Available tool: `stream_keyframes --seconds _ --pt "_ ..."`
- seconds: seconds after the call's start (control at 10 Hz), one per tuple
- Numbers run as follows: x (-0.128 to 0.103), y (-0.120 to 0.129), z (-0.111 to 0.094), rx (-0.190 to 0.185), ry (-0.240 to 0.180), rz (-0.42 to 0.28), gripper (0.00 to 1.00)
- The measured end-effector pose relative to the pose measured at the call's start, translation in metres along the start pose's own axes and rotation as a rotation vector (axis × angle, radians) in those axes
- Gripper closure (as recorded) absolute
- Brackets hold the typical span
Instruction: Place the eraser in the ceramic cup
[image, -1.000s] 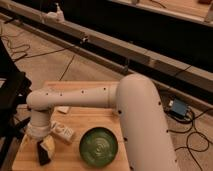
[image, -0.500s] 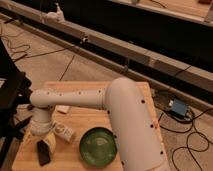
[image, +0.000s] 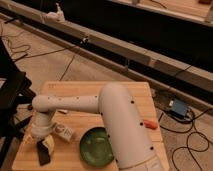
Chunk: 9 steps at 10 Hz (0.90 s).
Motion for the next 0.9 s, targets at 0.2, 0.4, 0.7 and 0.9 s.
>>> stream_keyframes --seconds 0.2,0.4,0.7,0.9 --pt "0.003 0.001 0.008 0.006 -0.012 -0.002 0.28" --pt "0.004 0.002 0.006 0.029 -0.001 -0.011 0.48" --pt "0.000 0.009 0.000 0.072 0.022 -0.008 0.80" --pt "-0.004 0.013 -0.011 0.114 0.055 0.015 0.98"
